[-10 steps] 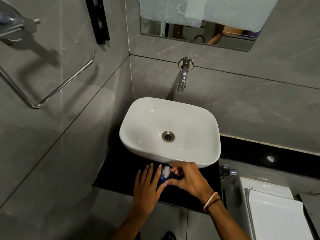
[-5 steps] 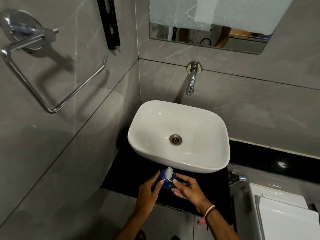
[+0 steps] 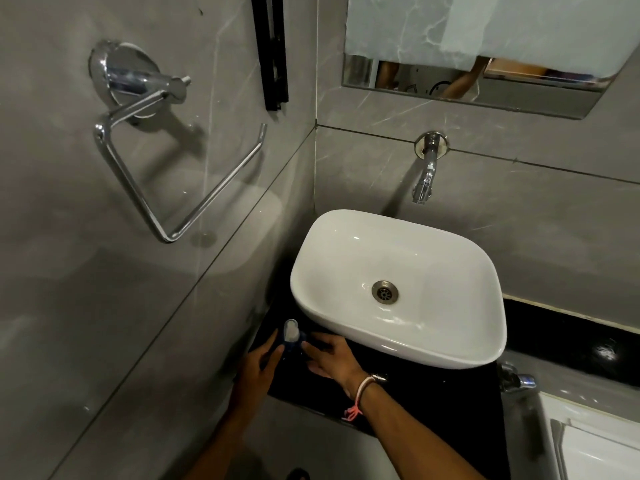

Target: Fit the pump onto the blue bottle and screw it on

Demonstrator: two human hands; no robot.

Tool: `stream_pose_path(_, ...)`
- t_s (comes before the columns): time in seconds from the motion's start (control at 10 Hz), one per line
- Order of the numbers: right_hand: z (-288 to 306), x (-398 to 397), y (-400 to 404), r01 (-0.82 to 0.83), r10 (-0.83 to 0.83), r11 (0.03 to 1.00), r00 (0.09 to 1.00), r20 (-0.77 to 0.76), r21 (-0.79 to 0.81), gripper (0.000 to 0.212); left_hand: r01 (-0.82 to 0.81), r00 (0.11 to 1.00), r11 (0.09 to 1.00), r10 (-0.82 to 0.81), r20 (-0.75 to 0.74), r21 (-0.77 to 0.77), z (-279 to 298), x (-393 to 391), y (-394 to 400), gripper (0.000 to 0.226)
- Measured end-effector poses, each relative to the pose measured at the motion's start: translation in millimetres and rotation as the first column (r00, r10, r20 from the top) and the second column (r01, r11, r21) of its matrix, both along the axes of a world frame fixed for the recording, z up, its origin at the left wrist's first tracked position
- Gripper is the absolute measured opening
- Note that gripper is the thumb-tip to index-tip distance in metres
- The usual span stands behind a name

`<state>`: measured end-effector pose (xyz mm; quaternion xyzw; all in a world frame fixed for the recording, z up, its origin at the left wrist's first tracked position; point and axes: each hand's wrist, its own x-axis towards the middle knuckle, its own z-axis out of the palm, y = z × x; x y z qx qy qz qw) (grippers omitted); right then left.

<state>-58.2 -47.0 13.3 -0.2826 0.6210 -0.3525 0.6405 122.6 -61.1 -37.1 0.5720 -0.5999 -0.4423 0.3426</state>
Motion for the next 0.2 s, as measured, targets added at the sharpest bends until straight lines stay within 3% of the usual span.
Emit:
stream_pose_path(0.1,-0.9,5.7,-2.3,-0.02,0.019,0.999,0.998,-0.052,-0.029,0.049,0.007,1.0,1.0,-0.007,0.003,0.008,5.6,4.4,-1.0,0.04)
stream_pose_path(0.2,3.0,7.9,8.7,-0.054,0.017,0.993,0.949,-0.315,-0.109,0.05,-0.023,1.0,0.996,0.024,0.017,-0.081,11.2,-2.6,3.5,0.045)
